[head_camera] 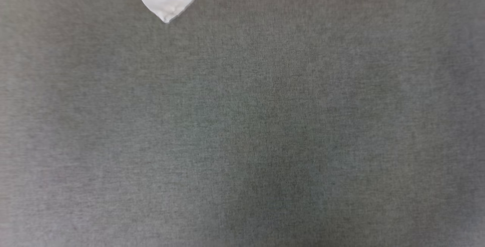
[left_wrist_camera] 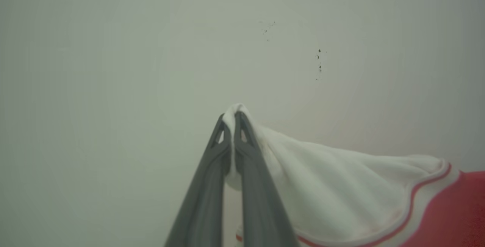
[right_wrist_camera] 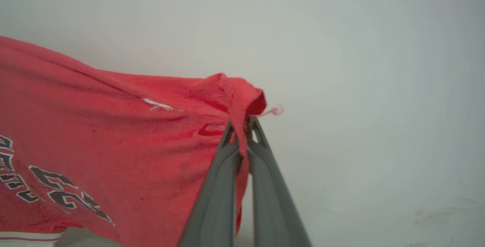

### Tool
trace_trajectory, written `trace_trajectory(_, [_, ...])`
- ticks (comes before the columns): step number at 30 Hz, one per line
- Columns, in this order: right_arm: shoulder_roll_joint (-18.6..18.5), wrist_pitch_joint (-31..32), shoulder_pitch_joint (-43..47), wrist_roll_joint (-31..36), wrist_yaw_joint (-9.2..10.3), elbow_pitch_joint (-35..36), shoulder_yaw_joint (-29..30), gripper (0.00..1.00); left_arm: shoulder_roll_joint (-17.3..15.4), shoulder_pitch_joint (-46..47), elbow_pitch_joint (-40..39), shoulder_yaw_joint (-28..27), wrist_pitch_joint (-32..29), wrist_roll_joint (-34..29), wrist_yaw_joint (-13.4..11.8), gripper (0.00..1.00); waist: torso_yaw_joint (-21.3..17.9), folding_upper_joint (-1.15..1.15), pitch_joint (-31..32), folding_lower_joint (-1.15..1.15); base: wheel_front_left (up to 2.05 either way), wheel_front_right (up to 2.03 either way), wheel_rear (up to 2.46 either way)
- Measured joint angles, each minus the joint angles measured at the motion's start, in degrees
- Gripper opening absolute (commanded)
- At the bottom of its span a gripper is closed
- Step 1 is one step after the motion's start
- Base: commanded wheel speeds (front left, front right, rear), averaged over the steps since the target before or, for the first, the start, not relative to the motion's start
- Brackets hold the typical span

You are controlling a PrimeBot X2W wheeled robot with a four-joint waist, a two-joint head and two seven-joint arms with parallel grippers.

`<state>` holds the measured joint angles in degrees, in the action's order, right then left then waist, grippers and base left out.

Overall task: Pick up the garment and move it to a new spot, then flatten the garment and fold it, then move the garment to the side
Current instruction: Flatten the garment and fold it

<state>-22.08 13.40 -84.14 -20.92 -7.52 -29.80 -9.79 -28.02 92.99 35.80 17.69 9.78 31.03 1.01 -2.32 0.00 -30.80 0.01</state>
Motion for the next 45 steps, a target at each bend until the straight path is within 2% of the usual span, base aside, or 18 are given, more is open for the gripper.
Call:
trace_trajectory(12, [1.4, -4.1, -5.3, -1.4, 0.0, -7.7, -6.3, 0.0, 1.4, 1.7, 7.5, 0.7, 2.0, 0.6, 2.0, 0.0, -0.5, 0.0, -9.8, 0.0, 0.0, 0.0, 0.0])
trace_trajectory(21, [1.8, -5.9, -2.3, -4.9, 0.0, -13.2, -12.0, 0.0, 3.1, -6.1, 13.4, -0.2, 4.2, 4.3, 4.5, 0.0, 0.1, 0.0, -8.4, 0.0, 0.0, 0.0, 0.0])
trace_trajectory(28, [0.8, -7.3, 8.8, -9.4, 0.0, -15.2, -16.0, 0.0, 4.7, -19.9, 13.3, -1.7, 5.0, 8.3, 5.9, 0.0, 1.1, 0.0, -2.8, -0.01, 0.0, 0.0, 0.0])
trace_trajectory(35, [-1.0, -8.3, 23.3, -15.5, -0.01, -13.6, -17.6, 0.0, 5.0, -40.3, 6.2, -5.6, 5.1, 11.5, 6.2, 0.0, 2.4, 0.0, 4.7, -0.01, 0.0, 0.0, 0.0])
trace_trajectory(41, [-1.8, -8.4, 35.4, -18.2, -0.02, -10.2, -17.5, 0.0, 4.3, -58.9, -2.1, -6.9, 5.1, 11.3, 3.3, 0.0, 2.5, 0.0, 10.7, -0.02, 0.0, 0.0, 0.0])
trace_trajectory(45, [-2.7, -8.5, 44.6, -18.4, -0.03, -7.0, -16.6, 0.0, 4.0, -70.9, -8.6, -7.0, 3.9, 11.9, -0.1, 0.0, 2.3, 0.0, 14.4, -0.02, 0.0, 0.0, 0.0])
